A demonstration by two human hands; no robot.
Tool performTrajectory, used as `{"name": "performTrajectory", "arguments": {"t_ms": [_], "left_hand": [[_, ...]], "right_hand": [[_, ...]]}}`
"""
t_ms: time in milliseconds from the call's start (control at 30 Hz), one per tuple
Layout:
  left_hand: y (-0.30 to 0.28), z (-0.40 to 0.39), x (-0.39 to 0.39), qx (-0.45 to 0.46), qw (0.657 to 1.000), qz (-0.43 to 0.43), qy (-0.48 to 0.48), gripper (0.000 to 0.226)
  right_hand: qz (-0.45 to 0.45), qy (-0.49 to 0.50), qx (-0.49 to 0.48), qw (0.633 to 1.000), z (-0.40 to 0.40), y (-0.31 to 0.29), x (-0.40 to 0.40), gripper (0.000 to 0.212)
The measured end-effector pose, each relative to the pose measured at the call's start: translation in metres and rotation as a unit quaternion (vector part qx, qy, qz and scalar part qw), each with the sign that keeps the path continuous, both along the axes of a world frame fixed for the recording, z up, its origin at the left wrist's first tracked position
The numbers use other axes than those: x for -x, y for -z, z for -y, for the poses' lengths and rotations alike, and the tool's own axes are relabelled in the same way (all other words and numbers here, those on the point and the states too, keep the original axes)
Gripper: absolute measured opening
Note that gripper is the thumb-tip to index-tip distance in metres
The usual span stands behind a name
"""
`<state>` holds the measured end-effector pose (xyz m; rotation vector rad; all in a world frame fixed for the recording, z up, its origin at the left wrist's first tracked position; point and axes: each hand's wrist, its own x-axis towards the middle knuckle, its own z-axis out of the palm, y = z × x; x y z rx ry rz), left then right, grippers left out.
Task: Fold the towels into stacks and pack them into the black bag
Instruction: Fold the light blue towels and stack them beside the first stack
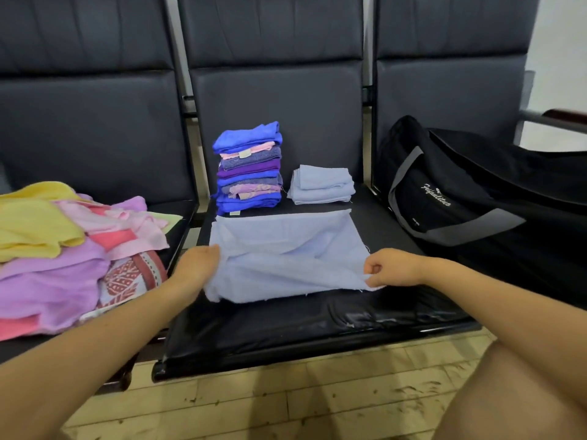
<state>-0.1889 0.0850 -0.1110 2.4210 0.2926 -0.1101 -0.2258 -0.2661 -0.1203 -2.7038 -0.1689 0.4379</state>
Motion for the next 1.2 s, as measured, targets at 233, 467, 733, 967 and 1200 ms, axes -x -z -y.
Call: {"name": "performTrajectory", "arguments": {"t_ms": [233, 467, 733, 967, 1200], "left_hand": [[0.008, 0.002, 0.007, -0.179, 0.969, 0.078, 0.149, 0.022], [0.023, 0.036, -0.021, -0.218, 0.951, 0.046, 0.216, 0.049], [0.028, 0.038, -0.038, -0.3, 0.922, 0.116, 0.217, 0.024], [0.002, 0.02, -0.05, 0.262, 0.959, 0.083, -0.071, 0.037], [0.024, -0.031, -0.033, -0.148, 0.985, 0.001, 0.087, 0.016]], "right_hand": [[-0.017, 0.013, -0.073, 0.997, -0.017, -0.003, 0.001, 0.046], [-0.013, 0.06, -0.1, 0.993, -0.069, 0.013, -0.021, 0.037], [0.001, 0.04, -0.172, 0.984, -0.078, 0.017, -0.034, 0.032], [-0.052, -0.078, -0.149, 0.984, -0.067, 0.001, -0.021, 0.02], [-0.047, -0.102, -0.155, 0.981, -0.06, -0.012, -0.007, 0.021]]}}
